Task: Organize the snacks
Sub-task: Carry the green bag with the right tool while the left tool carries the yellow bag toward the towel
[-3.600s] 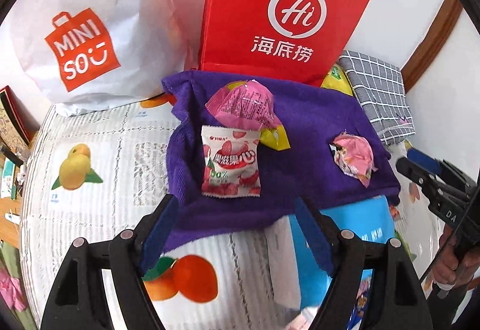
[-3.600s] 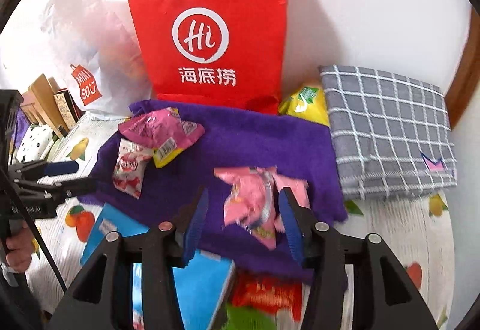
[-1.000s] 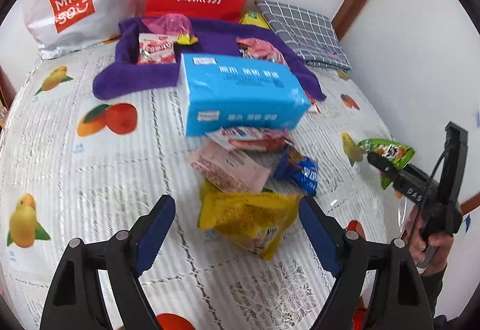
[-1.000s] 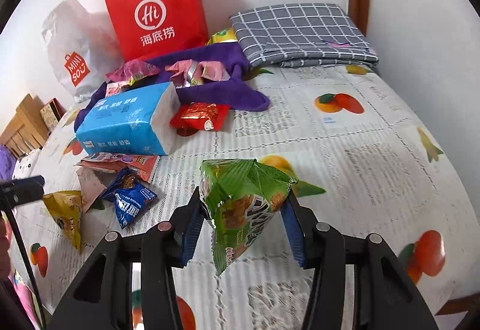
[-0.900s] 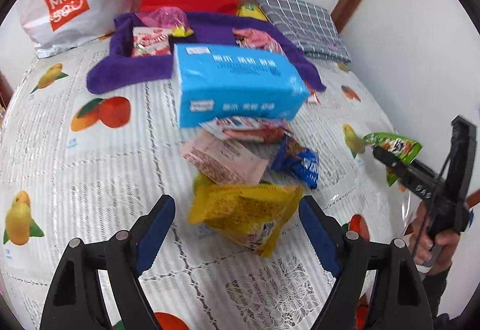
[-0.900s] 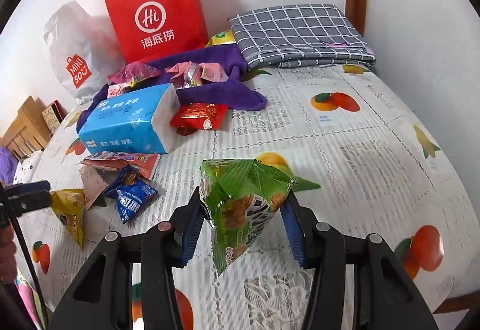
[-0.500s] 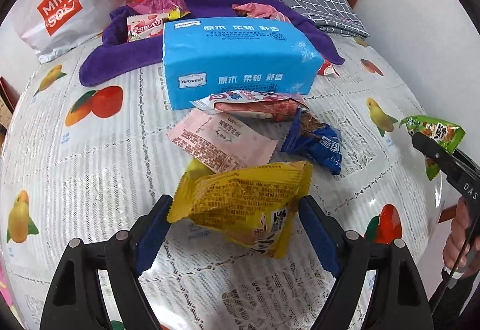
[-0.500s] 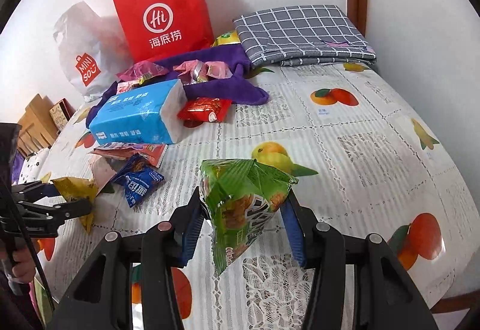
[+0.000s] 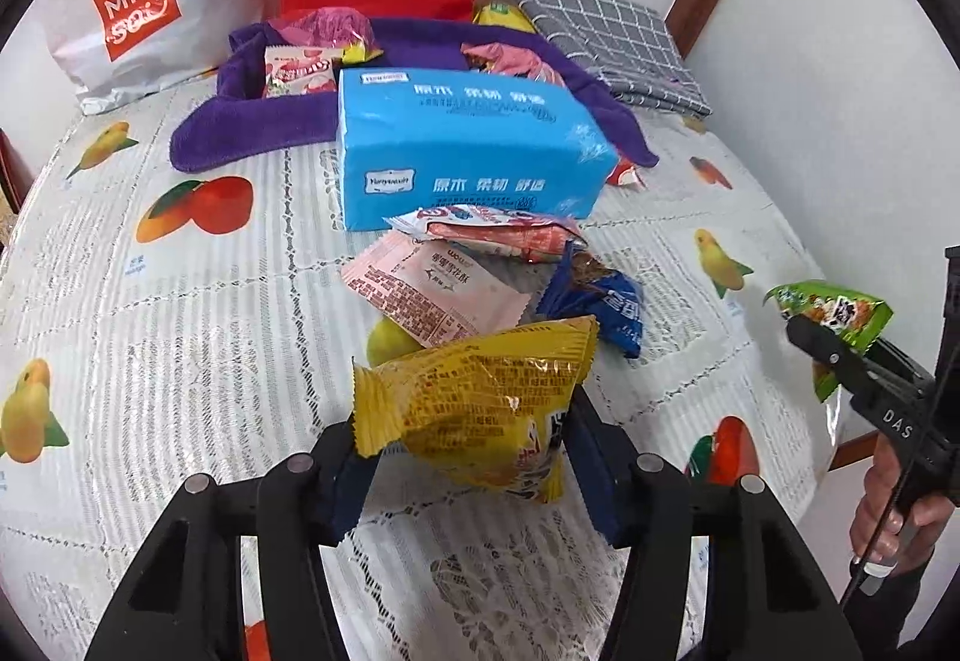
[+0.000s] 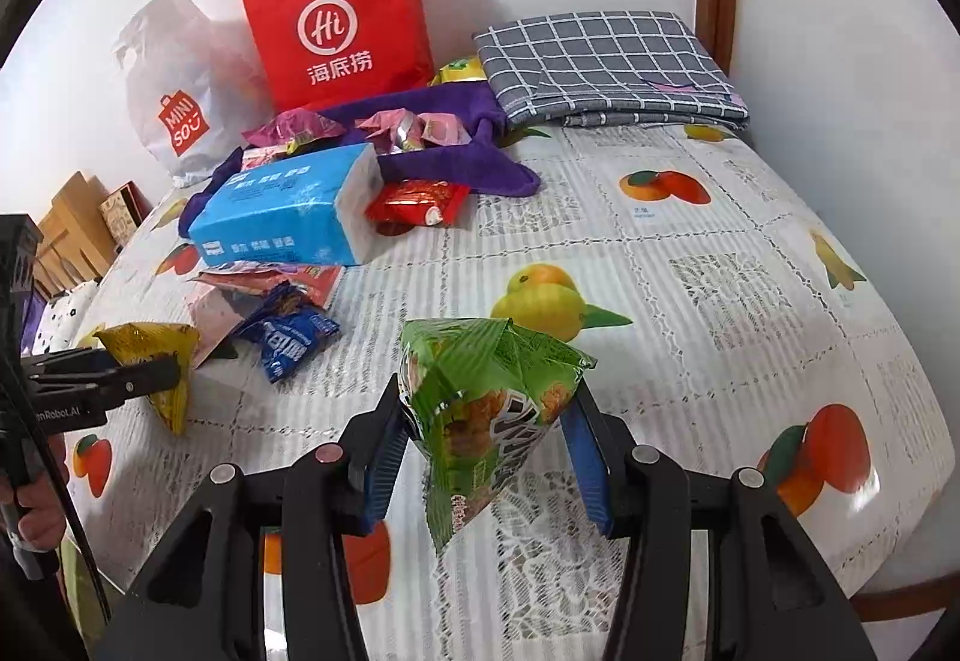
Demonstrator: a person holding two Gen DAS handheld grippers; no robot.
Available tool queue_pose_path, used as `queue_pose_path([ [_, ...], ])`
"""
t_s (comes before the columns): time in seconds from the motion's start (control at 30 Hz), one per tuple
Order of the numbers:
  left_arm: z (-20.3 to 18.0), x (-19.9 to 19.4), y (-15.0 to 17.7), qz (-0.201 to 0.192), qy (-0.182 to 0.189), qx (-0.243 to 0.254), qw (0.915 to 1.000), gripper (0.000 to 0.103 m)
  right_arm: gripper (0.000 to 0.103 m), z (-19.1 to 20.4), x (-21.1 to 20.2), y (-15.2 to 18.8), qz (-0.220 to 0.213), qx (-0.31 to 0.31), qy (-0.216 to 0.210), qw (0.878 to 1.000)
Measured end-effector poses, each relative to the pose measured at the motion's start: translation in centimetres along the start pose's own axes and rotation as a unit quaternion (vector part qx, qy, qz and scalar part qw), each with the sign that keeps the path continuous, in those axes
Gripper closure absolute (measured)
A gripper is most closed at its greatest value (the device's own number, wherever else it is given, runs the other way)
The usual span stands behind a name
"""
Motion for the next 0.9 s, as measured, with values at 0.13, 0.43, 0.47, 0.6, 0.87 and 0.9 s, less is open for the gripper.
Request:
queue_pose_path([
  [0.13,0.1,-1.6,0.1,-0.014,0.001,-0.005,0.9999,0.047,0.054,0.8,-0.7,0.3,0.001,-0.002,-0.006,1.0],
  [0.43,-0.3,-4.5,-0.3,-0.041,0.007,-0.01,0.9991,0.047,0.054,3.5,-2.6,-0.2,-0.009,-0.033,-0.017,0.999],
  [0.47,-0.4,-4.7,-0.4,-0.042,0.006,-0.01,0.999,0.047,0.054,3.7,-2.8,-0.3,-0.01,-0.033,-0.021,0.999],
  [0.6,-0.8,-5.9,-0.9,-0.056,0.007,-0.008,0.9984,0.047,0.054,4.6,-3.6,-0.9,-0.014,-0.037,-0.033,0.999],
  [0.87,-1.1,-7.2,-2.3,-0.069,0.015,-0.013,0.9974,0.047,0.054,6.0,-4.9,-2.7,-0.028,-0.036,-0.048,0.998],
  [0.9,-1.1,-7.3,-2.5,-0.07,0.017,-0.013,0.9973,0.047,0.054,6.1,-5.0,-2.9,-0.029,-0.035,-0.048,0.998],
])
Point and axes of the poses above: each gripper's, at about its wrist camera, not at the fingertips, and x roughly the way its jaws point, z to its left, y to its underside, the point moved 10 cm from there along x, roughly the way its jaws point, and after that the axes turned 11 degrees about y, right-handed, at the moved point
